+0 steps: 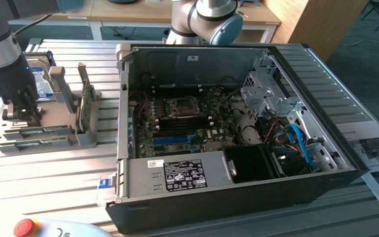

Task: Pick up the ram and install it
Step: 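Pick up the ram and move it above insertion slot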

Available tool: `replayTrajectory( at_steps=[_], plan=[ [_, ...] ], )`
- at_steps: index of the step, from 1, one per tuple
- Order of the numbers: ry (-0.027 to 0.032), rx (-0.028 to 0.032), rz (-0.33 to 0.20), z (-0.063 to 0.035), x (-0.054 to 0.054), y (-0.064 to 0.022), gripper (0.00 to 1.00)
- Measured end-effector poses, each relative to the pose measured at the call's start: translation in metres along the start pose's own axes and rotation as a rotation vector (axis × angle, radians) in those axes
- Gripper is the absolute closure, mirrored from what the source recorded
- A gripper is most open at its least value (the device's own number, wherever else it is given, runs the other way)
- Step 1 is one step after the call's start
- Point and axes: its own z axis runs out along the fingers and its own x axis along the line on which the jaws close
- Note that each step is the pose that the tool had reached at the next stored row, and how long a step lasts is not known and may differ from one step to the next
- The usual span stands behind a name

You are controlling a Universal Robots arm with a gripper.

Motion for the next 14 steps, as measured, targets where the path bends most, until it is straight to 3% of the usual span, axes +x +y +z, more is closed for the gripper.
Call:
replayTrajectory(
  at_steps=[6,14],
  plan=[
    [0.0000,0.0000,0.000,0.0003,0.001,0.0001,0.76],
    [0.0000,0.0000,0.000,0.0010,0.011,0.0004,0.76]
  ],
)
